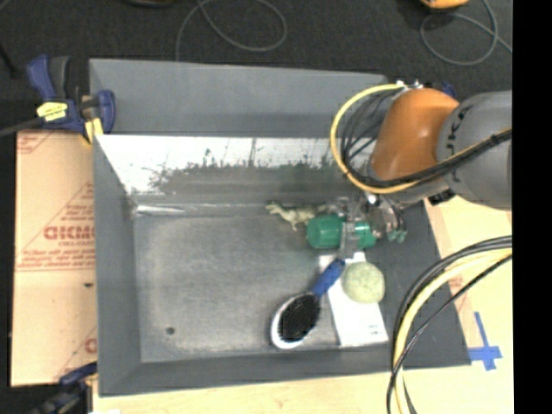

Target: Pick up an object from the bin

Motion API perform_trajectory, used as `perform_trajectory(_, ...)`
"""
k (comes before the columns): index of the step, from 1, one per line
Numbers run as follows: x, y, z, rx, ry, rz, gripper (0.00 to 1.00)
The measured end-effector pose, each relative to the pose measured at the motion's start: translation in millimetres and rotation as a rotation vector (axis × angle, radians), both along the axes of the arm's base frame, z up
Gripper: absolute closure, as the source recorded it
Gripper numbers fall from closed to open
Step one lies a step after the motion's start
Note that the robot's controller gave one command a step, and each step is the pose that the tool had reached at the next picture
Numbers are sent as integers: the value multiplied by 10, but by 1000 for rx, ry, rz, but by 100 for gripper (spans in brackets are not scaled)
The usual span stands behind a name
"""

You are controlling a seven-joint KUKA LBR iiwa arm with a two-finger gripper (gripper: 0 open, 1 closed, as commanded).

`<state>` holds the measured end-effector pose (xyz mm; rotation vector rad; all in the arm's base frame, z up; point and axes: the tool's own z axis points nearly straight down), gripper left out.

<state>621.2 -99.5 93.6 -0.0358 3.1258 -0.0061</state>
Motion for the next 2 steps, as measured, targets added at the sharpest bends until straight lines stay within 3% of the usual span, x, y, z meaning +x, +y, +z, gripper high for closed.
perform_trajectory(2,2,-6,195,0,6,-1,100)
